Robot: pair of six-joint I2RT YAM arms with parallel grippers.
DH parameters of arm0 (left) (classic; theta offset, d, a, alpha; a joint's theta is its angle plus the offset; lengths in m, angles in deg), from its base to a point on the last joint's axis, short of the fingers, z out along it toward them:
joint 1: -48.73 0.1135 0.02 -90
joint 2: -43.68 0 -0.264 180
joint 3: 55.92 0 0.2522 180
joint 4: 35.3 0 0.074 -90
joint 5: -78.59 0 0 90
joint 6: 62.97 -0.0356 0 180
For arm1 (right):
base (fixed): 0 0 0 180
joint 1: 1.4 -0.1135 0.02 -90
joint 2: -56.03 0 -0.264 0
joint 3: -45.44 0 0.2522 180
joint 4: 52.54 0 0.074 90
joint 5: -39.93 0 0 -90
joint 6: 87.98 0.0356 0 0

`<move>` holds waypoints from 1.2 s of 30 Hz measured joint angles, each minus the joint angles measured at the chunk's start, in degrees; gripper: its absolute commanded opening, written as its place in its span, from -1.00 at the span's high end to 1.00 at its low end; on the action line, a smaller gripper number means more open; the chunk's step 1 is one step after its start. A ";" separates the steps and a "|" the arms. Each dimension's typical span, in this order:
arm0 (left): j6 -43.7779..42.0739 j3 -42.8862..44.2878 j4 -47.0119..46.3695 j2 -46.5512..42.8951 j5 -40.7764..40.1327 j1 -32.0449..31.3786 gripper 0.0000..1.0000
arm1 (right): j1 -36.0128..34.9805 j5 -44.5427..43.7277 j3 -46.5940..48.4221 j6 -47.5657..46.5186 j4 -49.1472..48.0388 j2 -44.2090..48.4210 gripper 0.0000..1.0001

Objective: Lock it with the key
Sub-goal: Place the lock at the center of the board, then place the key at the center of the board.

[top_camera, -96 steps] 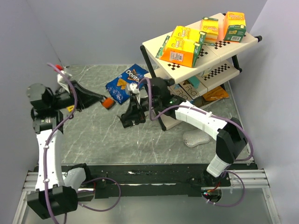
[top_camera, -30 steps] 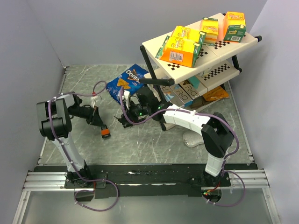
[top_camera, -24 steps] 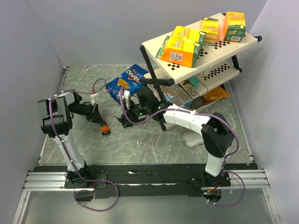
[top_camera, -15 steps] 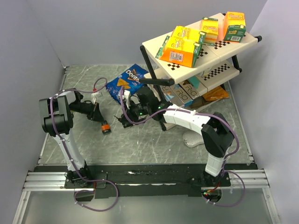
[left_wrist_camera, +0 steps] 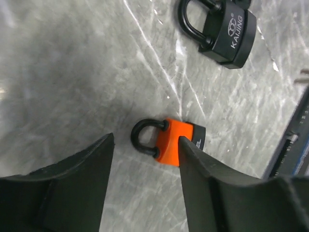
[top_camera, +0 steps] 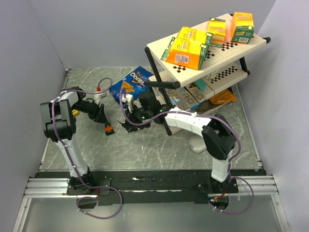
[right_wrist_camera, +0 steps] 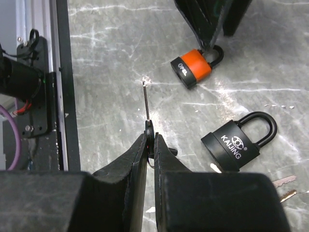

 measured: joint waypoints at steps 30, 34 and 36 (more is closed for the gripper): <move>52.72 -19.19 -35.98 -51.15 -14.56 12.26 -0.93 | -0.28 -7.61 16.90 17.66 2.34 -20.46 0.96; 53.86 -16.83 -33.92 -48.04 -14.43 12.37 -0.93 | -0.28 -7.61 17.11 19.96 2.05 -21.55 0.95; 53.99 -16.81 -32.89 -47.34 -14.40 12.41 -0.93 | -0.28 -7.56 17.29 20.92 2.05 -22.16 0.95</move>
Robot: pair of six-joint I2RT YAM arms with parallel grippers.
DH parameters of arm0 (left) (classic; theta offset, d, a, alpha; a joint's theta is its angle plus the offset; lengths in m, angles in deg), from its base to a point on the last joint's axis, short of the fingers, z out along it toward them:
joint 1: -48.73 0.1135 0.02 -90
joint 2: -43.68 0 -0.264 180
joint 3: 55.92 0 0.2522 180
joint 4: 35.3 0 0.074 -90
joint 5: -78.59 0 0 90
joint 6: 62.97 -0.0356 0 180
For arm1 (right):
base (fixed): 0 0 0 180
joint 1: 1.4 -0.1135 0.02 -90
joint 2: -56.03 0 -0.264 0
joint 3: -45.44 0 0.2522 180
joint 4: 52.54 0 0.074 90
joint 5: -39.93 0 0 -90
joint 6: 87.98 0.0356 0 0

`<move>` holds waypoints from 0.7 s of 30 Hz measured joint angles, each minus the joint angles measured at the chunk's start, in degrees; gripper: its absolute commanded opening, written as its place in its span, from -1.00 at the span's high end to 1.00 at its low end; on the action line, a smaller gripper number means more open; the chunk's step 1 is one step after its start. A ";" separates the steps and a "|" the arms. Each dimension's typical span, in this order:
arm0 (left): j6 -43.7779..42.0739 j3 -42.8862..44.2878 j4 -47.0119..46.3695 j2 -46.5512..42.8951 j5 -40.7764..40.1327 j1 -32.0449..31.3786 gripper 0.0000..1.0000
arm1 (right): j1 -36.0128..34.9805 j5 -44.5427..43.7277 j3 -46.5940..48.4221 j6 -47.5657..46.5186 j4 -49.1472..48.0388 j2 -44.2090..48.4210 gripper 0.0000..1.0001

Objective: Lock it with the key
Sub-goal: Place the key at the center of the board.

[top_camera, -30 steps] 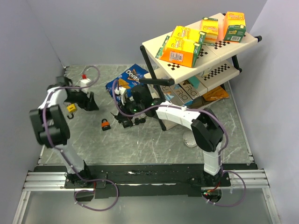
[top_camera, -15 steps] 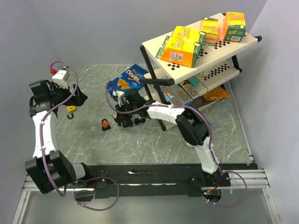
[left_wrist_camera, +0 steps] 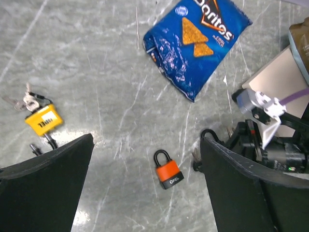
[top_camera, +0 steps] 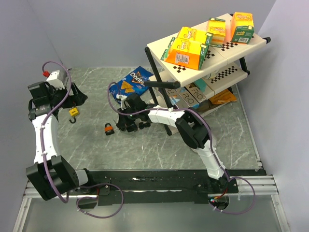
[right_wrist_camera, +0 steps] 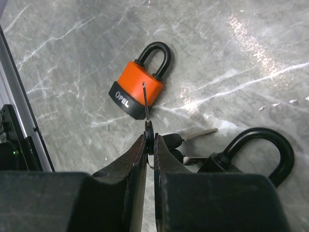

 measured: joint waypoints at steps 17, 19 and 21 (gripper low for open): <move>-0.63 2.08 6.99 8.11 -9.66 0.09 -0.93 | -0.26 1.79 3.02 6.08 -2.19 -3.85 0.15; -0.63 4.15 8.13 10.84 -11.06 0.09 -0.93 | -0.35 1.88 3.15 6.73 -2.56 -3.85 -0.07; -0.61 5.81 8.39 13.29 -12.24 0.09 -0.93 | -0.37 1.92 3.32 6.95 -3.06 -3.85 -0.20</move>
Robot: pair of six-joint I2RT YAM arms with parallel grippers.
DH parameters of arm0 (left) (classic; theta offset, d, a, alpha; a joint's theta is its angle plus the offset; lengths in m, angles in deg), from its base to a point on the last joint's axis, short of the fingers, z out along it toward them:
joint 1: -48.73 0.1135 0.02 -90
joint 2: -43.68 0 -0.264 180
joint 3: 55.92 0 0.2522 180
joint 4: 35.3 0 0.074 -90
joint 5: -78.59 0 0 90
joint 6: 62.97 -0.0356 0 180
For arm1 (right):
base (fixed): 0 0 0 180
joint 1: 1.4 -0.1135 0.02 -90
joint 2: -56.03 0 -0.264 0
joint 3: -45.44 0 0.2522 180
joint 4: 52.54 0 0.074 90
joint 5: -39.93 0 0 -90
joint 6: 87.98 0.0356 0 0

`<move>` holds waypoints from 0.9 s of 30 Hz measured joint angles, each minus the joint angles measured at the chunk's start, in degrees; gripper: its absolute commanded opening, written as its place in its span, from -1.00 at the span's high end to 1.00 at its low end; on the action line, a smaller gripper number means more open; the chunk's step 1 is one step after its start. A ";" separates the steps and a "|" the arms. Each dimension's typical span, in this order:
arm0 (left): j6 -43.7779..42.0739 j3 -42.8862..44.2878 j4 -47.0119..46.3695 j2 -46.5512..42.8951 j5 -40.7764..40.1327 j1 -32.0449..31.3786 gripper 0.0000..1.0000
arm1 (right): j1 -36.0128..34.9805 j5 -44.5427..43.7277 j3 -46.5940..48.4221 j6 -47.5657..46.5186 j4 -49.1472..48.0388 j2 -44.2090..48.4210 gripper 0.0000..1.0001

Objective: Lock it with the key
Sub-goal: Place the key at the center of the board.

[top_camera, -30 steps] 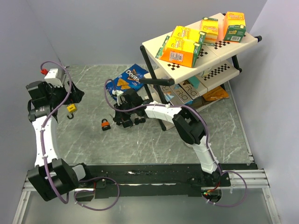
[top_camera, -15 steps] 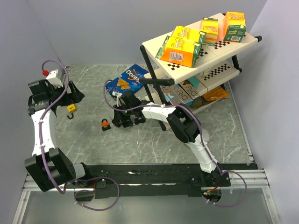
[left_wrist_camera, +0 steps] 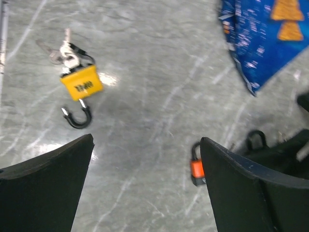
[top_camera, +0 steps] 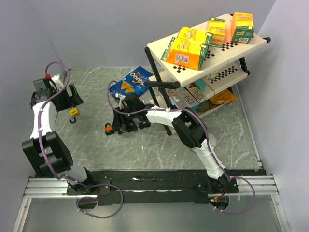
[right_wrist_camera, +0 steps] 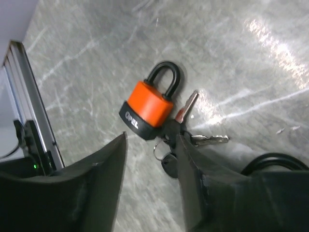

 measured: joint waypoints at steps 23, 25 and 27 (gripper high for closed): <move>5.22 13.35 -0.15 27.45 -16.61 -0.20 -0.61 | -0.22 -0.72 -10.23 -18.10 -8.70 14.71 -1.00; 5.20 13.07 -0.70 28.11 -16.85 -0.50 -0.61 | -0.20 -1.11 -11.54 -20.59 -10.67 17.18 -1.00; 5.16 12.46 -1.29 28.61 -17.25 -1.01 -0.61 | 0.13 -1.31 -14.12 -21.90 -13.40 20.00 -1.00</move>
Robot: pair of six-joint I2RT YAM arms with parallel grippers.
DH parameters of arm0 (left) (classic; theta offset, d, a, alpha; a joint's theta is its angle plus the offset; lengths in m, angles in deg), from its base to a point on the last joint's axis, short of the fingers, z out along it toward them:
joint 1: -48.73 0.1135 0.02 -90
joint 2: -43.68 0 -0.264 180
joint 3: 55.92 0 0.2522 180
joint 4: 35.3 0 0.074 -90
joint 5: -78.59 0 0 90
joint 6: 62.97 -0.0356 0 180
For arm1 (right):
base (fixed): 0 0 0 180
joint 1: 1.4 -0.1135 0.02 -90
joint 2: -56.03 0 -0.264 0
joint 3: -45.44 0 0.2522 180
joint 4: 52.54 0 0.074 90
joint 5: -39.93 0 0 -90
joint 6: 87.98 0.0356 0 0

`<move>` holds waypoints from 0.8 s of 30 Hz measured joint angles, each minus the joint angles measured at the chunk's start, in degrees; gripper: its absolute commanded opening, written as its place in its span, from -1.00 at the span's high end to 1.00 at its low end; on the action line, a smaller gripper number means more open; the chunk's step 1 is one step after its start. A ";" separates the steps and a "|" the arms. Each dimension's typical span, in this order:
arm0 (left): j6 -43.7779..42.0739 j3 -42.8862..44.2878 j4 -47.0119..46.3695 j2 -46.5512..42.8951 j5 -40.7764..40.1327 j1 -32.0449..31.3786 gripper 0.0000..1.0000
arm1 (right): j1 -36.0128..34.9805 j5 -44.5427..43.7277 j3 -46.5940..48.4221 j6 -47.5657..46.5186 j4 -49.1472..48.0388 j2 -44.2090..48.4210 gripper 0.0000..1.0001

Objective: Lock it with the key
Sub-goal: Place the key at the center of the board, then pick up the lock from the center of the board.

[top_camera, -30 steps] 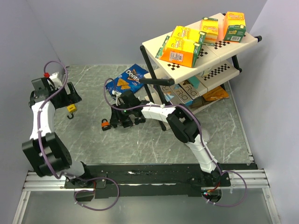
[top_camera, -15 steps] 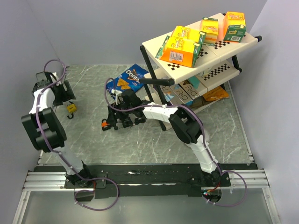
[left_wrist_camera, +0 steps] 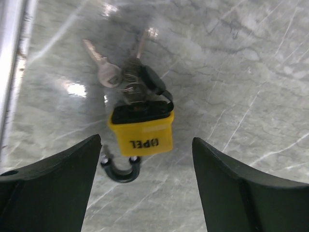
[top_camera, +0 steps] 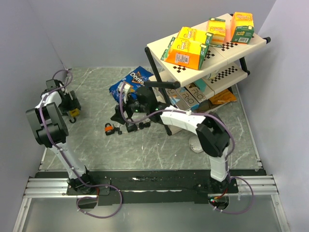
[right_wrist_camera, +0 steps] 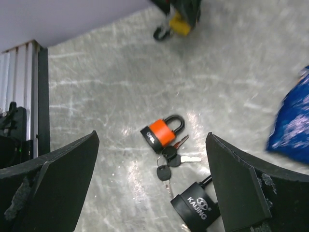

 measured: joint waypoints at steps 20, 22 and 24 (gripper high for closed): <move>-0.98 -1.18 -4.68 2.99 -3.82 -1.86 0.31 | 5.03 15.04 -10.64 2.69 -10.58 6.82 -1.00; -2.23 -1.14 -5.11 2.99 -3.58 -2.03 0.55 | 5.05 15.34 -9.84 4.09 -8.68 6.69 -1.00; -3.82 -1.14 -5.16 2.89 -3.21 -2.32 0.77 | 5.16 15.41 -7.78 6.19 -6.67 6.10 -1.00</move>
